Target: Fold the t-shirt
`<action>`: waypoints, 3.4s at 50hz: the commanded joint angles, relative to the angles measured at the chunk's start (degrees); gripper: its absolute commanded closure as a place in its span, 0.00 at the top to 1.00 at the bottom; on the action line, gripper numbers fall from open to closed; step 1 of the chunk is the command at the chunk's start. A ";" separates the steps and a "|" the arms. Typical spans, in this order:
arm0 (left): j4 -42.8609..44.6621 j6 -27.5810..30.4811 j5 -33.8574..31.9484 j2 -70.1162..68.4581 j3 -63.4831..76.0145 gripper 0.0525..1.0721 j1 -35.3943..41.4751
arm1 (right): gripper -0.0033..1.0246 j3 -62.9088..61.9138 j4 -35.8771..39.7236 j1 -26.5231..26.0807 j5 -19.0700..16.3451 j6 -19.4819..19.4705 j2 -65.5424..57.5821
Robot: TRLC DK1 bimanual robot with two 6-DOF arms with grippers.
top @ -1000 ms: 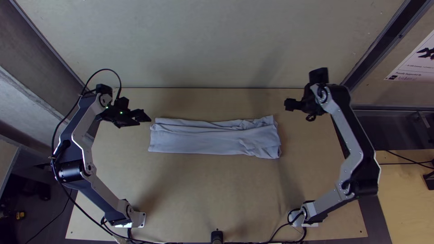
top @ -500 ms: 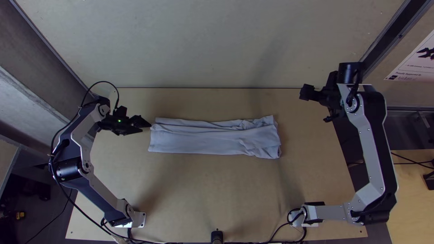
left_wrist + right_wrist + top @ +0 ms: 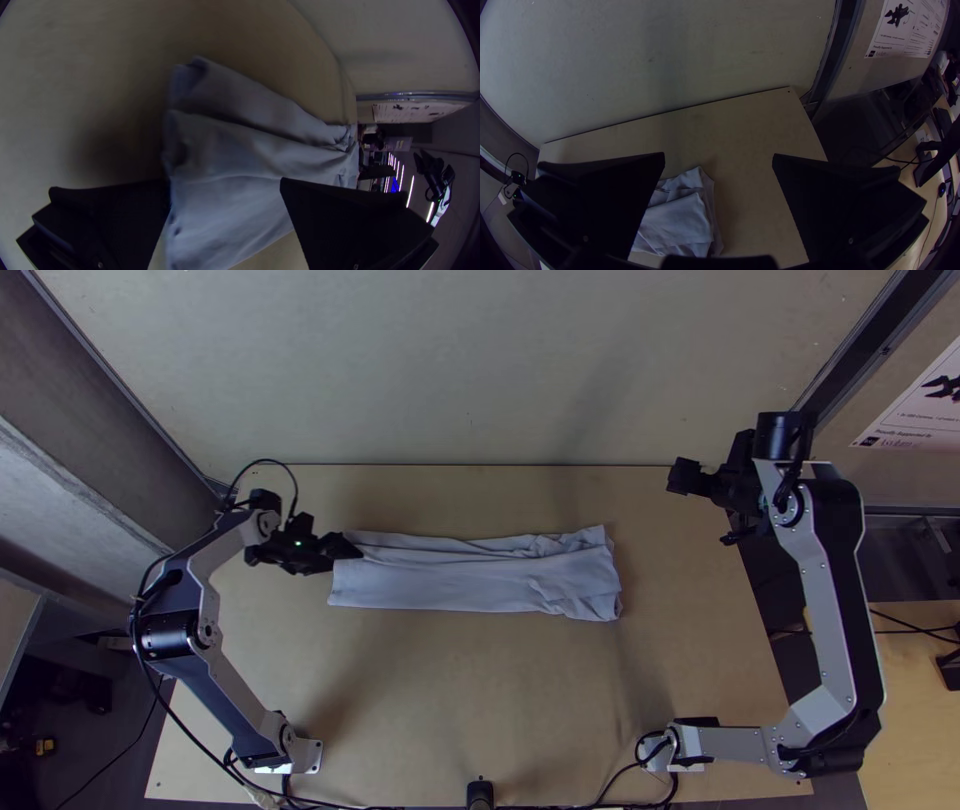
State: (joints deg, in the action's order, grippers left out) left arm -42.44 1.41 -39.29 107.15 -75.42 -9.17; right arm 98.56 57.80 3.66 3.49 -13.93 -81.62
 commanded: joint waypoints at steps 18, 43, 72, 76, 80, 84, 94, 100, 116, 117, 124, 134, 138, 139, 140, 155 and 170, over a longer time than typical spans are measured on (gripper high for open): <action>8.86 -14.59 8.35 2.89 2.47 0.96 18.31 | 0.96 -3.20 0.47 -0.58 0.38 -1.36 3.67; 7.19 -14.94 32.43 -1.33 1.24 0.03 20.07 | 0.96 -9.79 -0.58 -0.32 0.38 -3.03 6.48; -4.94 14.41 47.20 -6.61 -12.39 0.03 -7.62 | 0.96 -20.34 -9.81 3.11 0.38 -7.34 7.36; -5.03 19.33 51.68 -7.05 -14.67 0.03 -9.38 | 0.96 -20.96 -10.08 2.84 0.47 -7.16 7.45; -5.03 23.11 54.93 -8.01 -16.43 0.03 -9.99 | 0.96 -21.57 -10.43 2.75 0.47 -7.07 7.71; -4.94 26.45 58.36 -9.07 -17.48 0.03 -9.90 | 0.96 -21.84 -10.43 2.67 0.47 -7.16 7.80; -5.99 29.09 67.68 -12.32 -17.31 0.03 -3.49 | 0.96 -21.84 -10.87 2.75 0.38 -7.34 8.06; -10.56 27.77 71.72 -13.73 -17.40 0.03 2.40 | 0.96 -21.92 -11.04 2.67 0.47 -7.25 8.68; -22.25 16.26 73.30 -9.51 -24.07 0.03 15.59 | 0.96 -23.42 -11.04 0.29 0.47 -6.54 10.96; -22.52 15.64 73.39 -9.07 -24.51 0.03 16.29 | 0.96 -23.59 -11.04 0.12 0.47 -6.46 11.14; -26.03 11.69 74.00 -4.85 -28.12 0.03 20.59 | 0.96 -24.82 -11.04 -1.46 0.47 -6.11 12.28; -32.45 3.86 73.48 2.53 -34.71 0.03 26.04 | 0.96 -26.67 -11.04 -2.69 0.47 -5.75 13.69; -32.71 2.28 71.46 4.91 -36.91 0.03 27.63 | 0.96 -27.72 -11.13 -2.96 0.38 -5.40 14.30; -32.97 1.84 71.02 5.52 -37.61 0.03 28.07 | 0.96 -27.90 -11.13 -2.96 0.38 -5.31 14.48; -33.50 1.31 70.23 6.14 -38.31 0.03 28.50 | 0.96 -28.25 -11.13 -2.96 0.38 -5.23 14.65; -37.37 -4.22 61.70 13.26 -46.49 0.96 34.48 | 0.96 -31.42 -11.57 -4.28 0.38 -3.64 15.79; -31.48 -29.10 17.14 19.15 -55.80 0.96 32.55 | 0.96 -35.28 -12.89 -2.25 0.38 -4.00 17.38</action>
State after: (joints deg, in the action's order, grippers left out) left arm -75.31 -18.02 -15.62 124.46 -129.78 25.56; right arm 64.71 45.50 0.36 3.66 -18.35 -65.73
